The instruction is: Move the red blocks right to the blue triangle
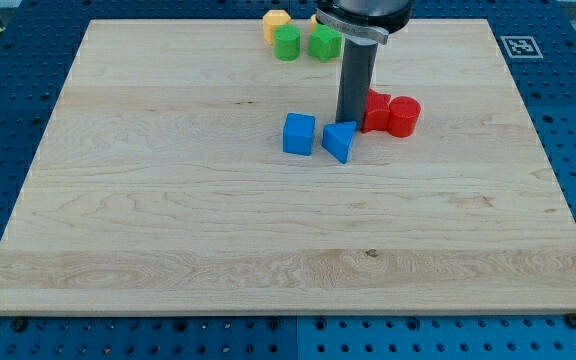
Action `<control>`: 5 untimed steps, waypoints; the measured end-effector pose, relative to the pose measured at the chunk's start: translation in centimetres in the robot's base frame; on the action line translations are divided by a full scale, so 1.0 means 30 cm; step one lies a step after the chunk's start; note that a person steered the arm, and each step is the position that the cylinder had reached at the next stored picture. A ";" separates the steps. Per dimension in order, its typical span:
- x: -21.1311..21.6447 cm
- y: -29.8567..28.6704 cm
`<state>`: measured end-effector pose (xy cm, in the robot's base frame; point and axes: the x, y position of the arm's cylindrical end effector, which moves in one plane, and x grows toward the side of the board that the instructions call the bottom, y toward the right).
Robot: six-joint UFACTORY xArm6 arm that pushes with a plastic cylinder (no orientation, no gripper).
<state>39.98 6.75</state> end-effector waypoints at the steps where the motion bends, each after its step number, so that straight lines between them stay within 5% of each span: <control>1: -0.005 -0.021; 3: -0.089 -0.115; 5: -0.094 0.089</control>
<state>37.15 9.41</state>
